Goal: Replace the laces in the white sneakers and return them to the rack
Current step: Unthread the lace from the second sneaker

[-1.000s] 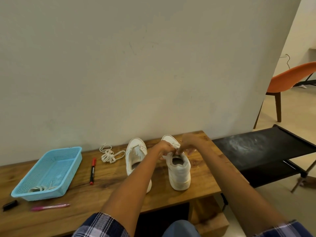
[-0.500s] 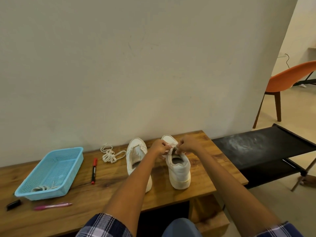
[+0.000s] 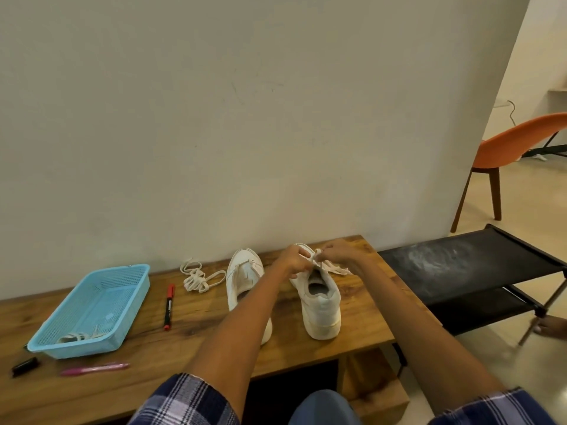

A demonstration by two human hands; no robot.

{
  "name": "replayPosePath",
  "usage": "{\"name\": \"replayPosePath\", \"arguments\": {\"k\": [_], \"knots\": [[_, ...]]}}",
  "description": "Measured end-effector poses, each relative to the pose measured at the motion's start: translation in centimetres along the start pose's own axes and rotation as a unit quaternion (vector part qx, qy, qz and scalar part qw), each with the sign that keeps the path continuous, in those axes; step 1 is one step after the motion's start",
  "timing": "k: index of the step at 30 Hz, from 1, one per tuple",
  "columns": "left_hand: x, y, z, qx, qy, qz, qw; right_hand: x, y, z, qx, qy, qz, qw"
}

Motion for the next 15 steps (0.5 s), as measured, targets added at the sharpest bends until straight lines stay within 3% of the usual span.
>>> {"name": "replayPosePath", "arguments": {"k": [9, 12, 15], "knots": [[0.8, -0.1, -0.8, -0.158, 0.014, 0.062, 0.985, 0.1, -1.5, -0.6, 0.11, 0.036, -0.056, 0.992], [0.9, 0.0, -0.9, -0.236, -0.044, 0.078, 0.968, 0.6, -2.2, -0.5, 0.155, 0.015, -0.084, 0.984], [1.3, -0.6, 0.1, -0.359, -0.131, 0.054, 0.923, 1.3, -3.8, 0.0, 0.302, -0.042, -0.108, 0.946]]}}
Point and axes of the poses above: each hand's wrist, its own x-axis towards the middle knuckle, its own z-axis out of the back of the hand, y = z × x, the point moved 4 cm from there along x, towards the middle knuckle, and after that the axes turned 4 degrees about -z, right-handed, at the moved point
